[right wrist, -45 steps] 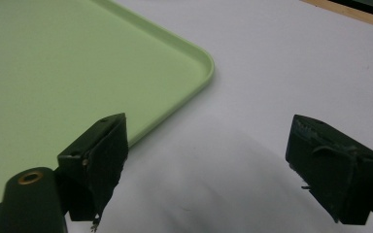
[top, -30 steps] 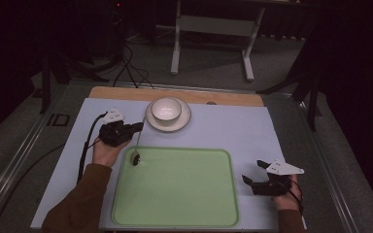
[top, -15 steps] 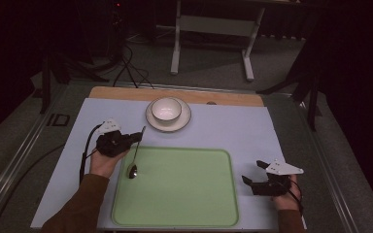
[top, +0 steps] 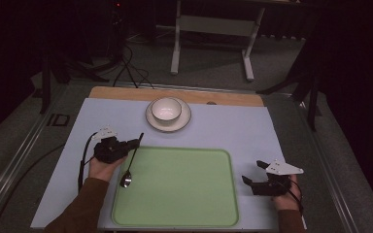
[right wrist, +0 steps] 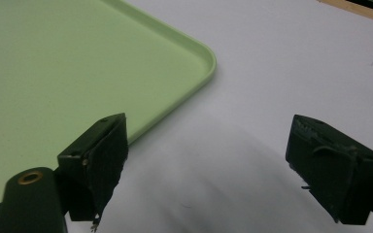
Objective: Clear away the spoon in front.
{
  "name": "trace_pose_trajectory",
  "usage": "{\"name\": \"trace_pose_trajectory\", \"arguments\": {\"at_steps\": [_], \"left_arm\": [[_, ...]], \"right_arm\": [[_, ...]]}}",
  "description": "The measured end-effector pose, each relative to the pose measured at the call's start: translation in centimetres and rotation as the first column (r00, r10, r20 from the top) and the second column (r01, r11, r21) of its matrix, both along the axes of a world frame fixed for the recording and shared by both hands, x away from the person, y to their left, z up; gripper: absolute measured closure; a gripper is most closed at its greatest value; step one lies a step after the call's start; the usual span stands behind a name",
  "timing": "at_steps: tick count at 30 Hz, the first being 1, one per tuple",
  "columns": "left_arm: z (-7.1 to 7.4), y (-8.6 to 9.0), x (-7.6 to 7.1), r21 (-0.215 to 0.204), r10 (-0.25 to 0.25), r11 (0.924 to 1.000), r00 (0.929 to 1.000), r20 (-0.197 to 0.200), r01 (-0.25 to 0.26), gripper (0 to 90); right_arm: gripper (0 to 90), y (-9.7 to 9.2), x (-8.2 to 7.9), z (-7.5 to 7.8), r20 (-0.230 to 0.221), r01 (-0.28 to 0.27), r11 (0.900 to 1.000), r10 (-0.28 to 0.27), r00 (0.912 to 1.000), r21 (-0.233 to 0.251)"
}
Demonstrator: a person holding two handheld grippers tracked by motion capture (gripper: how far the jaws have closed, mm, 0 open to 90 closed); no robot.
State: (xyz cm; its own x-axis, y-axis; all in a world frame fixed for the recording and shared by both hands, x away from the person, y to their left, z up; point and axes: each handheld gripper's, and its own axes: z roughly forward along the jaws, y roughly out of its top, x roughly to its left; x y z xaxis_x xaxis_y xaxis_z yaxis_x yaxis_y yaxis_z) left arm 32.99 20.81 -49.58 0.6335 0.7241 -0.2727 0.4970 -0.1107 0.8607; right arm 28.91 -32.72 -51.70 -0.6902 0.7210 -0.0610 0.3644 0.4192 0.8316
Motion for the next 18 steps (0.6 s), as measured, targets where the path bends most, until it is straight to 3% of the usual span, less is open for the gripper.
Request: {"name": "trace_pose_trajectory", "arguments": {"at_steps": [18], "left_arm": [[-1.8, 0.4, -2.1, -0.011, 0.04, 0.9991, 0.9963, -0.077, -0.041, 85.0]], "right_arm": [[15.1, 0.1, 0.0, 0.0, -0.006, -0.006, 0.9999, 0.006, 1.0, -0.011]]}}
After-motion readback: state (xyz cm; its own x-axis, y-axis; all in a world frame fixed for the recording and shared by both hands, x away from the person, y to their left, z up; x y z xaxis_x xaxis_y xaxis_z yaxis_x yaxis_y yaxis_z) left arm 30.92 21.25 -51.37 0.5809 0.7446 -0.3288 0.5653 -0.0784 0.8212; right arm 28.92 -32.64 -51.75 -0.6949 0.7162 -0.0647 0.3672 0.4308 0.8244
